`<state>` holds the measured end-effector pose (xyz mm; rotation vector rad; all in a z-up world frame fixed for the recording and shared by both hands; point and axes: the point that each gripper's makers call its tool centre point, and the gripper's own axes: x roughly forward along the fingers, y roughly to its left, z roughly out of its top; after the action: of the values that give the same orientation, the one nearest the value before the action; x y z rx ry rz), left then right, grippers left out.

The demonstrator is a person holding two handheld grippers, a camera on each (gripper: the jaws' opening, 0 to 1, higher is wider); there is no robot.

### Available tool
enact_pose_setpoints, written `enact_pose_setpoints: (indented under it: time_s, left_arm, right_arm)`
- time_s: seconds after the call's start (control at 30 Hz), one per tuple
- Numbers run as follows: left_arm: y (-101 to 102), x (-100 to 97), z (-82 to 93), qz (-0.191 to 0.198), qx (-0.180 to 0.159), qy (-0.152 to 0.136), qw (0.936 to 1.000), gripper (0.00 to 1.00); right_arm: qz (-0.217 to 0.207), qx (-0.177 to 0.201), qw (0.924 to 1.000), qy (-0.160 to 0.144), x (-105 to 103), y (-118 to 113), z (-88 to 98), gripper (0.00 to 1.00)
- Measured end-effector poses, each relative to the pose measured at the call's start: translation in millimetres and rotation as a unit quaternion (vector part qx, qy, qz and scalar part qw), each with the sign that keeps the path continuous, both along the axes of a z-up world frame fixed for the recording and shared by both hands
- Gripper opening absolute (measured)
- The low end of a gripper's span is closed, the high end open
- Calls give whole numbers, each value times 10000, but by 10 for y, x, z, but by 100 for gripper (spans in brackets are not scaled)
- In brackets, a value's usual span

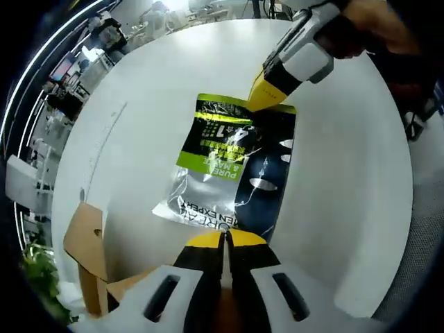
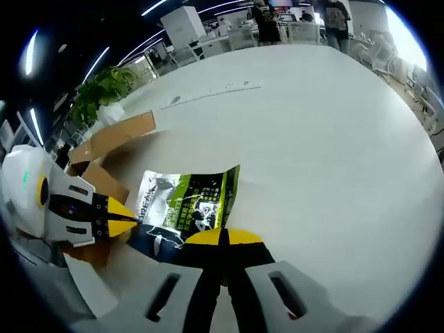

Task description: Operate the shoe box by opening the lid, removing the specified soft item, and placing it in the target area until the item is outside and the box remains undamaged.

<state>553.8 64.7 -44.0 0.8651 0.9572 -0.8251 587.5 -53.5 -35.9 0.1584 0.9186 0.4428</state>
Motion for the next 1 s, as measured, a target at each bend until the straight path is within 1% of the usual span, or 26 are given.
enact_pose_setpoints:
  time_s: [0.07, 0.13, 0.17, 0.23, 0.27, 0.3, 0.37, 0.4, 0.47, 0.57, 0.6, 0.67, 0.73, 0.83, 0.87, 0.9, 0.93, 0.97, 1.0]
  left_arm:
    - [26, 2, 0, -162, 146, -55, 9997, 0]
    - [40, -13, 5, 60, 61, -11, 10000, 1]
    - [44, -19, 20, 93, 56, -5, 9999, 2]
    - [46, -29, 54, 14, 95, -89, 9999, 2]
    - [54, -50, 81, 18, 81, -86, 9999, 2]
    - [59, -45, 103, 91, 8, -87, 9999, 3]
    - [26, -53, 159, 325, -311, -13, 9990, 5]
    - [26, -44, 206, 453, -403, -23, 9982, 6]
    - [5, -25, 259, 462, -505, -44, 9976, 8]
    - [-26, -32, 354, 690, -855, 32, 9939, 8]
    - [-11, -29, 371, 686, -857, 26, 9940, 8]
    - [5, -7, 365, 788, -963, 35, 9922, 8]
    - [11, -9, 415, 852, -1055, 55, 9907, 9]
    - [8, 26, 484, 1047, -1362, 69, 9851, 9]
    - [-6, 26, 549, 1112, -1492, 85, 9825, 9]
    - [-21, 25, 582, 1233, -1644, 129, 9786, 9]
    - [-38, 14, 637, 1388, -1856, 237, 9725, 9]
    - [-36, 17, 676, 1506, -1990, 266, 9680, 9]
    - [-13, 11, 740, 1532, -2048, 208, 9665, 9]
  right_arm:
    - [-20, -7, 10000, 19, -7, 3, -21, 0]
    - [-52, -36, 10000, 27, -12, 3, -31, 0]
    - [-74, -53, 10000, 15, -11, 10, -33, 0]
    - [-40, -143, 9999, -23, -8, 22, -36, 0]
    - [-54, -160, 9999, -24, -4, 24, -34, 0]
    - [-91, -155, 9998, -11, -2, 19, -33, 0]
    - [-141, -151, 9998, 20, -3, 15, -43, 0]
    - [-140, -156, 9998, 16, -8, 22, -50, 0]
    - [-141, -159, 9998, 24, -15, 38, -57, 0]
    - [-102, -161, 9998, 44, -31, 88, -63, 0]
    - [-100, -162, 9998, 46, -31, 92, -64, 0]
    - [-103, -175, 9998, 52, -28, 89, -66, 0]
    - [-44, -61, 9998, 166, -55, 128, -72, 0]
    - [35, -234, 9997, 78, -57, 106, -86, 2]
    - [71, -257, 9996, 41, -66, 113, -83, 2]
    - [87, -271, 9996, 21, -68, 114, -79, 3]
    - [204, -468, 9987, -56, -67, 89, -86, 4]
    - [236, -491, 9985, -86, -66, 92, -80, 4]
    - [230, -495, 9985, -100, -71, 101, -63, 5]
